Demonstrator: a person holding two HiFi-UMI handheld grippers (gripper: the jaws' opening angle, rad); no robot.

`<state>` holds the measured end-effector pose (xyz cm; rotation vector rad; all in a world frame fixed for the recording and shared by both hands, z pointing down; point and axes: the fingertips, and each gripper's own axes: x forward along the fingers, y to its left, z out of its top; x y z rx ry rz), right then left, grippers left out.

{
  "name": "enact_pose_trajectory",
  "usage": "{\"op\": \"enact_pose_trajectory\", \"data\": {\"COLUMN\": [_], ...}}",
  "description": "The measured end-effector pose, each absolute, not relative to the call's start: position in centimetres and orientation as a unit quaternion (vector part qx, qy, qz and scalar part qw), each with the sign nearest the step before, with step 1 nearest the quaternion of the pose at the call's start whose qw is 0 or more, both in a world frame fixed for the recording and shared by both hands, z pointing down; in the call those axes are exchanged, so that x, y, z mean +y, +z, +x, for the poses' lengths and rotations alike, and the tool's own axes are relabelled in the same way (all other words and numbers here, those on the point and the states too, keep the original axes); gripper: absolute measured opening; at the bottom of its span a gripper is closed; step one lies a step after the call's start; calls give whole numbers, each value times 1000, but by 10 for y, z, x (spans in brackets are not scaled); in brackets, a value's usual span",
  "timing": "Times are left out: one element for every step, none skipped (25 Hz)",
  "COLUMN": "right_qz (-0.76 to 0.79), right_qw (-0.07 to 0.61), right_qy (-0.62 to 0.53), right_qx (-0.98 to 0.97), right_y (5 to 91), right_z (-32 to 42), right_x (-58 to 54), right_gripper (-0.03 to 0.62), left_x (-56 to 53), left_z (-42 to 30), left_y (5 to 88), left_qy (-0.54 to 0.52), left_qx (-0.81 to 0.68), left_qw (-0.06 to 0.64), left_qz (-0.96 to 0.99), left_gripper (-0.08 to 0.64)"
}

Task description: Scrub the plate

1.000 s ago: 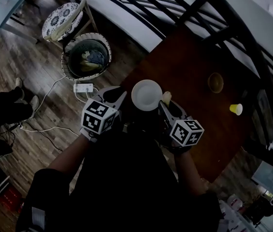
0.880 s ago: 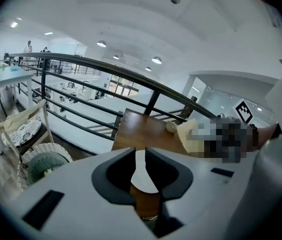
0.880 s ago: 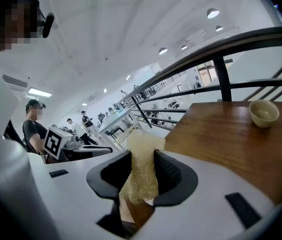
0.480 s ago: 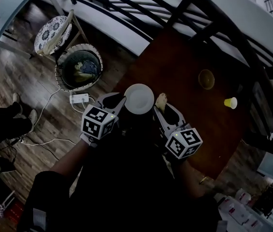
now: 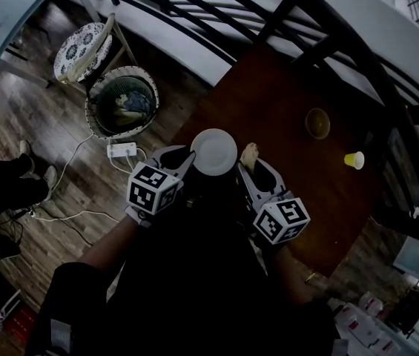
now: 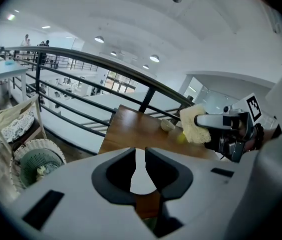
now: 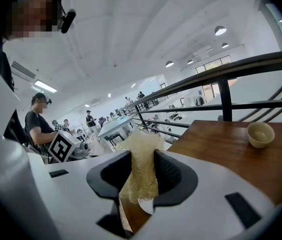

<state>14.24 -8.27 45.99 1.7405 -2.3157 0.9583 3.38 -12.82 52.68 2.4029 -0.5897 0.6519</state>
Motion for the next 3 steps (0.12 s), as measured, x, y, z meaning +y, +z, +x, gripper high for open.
{"op": "enact_pose_trajectory", "data": {"right_qz": [569,567,566], "right_qw": [45,45,45], "right_qy": [314,315,315], "right_qx": [-759,-760,-761], "right_y": [460,460,460], "right_z": [142,142,141], "right_x": [-83,-83,-84], "right_gripper": [147,149,149], "left_x": [-128,-128,-127], "left_z": [34,33,33], "left_y": [527,528,528], "left_qy": [245,245,246], "left_qx": [-221,-222,-222], "left_qw": [288,288,288], "left_qz": [899,899,898], "left_gripper": [69,69,69]}}
